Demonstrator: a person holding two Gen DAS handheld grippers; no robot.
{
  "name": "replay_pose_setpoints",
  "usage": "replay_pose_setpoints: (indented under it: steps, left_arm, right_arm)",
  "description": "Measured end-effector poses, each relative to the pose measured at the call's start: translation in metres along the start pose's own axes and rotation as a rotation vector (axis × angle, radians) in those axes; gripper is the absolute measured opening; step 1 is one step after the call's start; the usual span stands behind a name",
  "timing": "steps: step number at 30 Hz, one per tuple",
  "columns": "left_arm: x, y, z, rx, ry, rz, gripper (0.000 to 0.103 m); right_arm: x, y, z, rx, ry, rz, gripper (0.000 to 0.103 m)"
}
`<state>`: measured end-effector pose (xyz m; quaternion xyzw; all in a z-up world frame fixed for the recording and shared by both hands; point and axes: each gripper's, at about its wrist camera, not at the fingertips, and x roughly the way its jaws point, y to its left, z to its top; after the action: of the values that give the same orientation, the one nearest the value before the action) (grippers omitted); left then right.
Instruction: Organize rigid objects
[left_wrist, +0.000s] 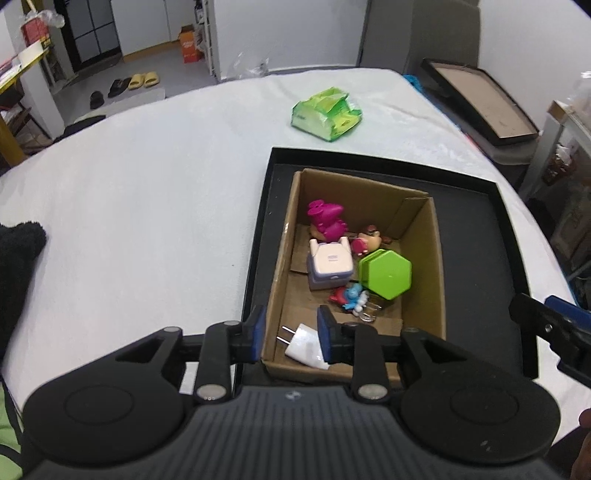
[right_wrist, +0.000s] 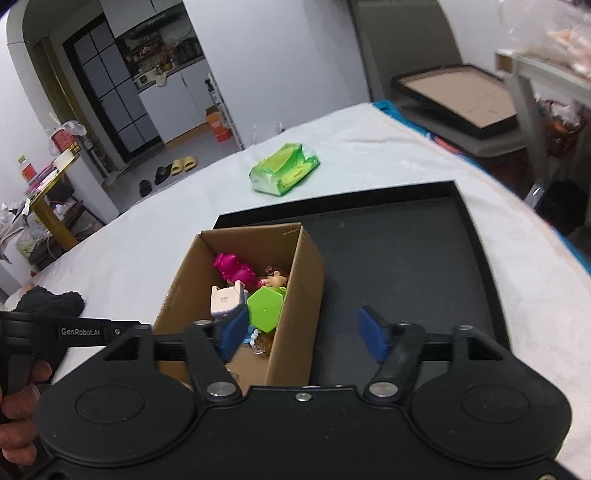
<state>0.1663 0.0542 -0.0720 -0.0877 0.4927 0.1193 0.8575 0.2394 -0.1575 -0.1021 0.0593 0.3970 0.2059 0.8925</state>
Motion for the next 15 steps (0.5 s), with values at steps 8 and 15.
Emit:
replay_pose_setpoints:
  steps: [8,15]
  left_arm:
    - [-0.035,0.003,-0.011,0.019,-0.041,-0.032,0.049]
    - [-0.06,0.011,-0.026,0.034,-0.066,-0.061,0.056]
  right_arm:
    - [-0.041,0.019,-0.004,-0.015,-0.065,-0.073,0.102]
    - [-0.059,0.024,-0.014,0.03,-0.065,-0.097,0.103]
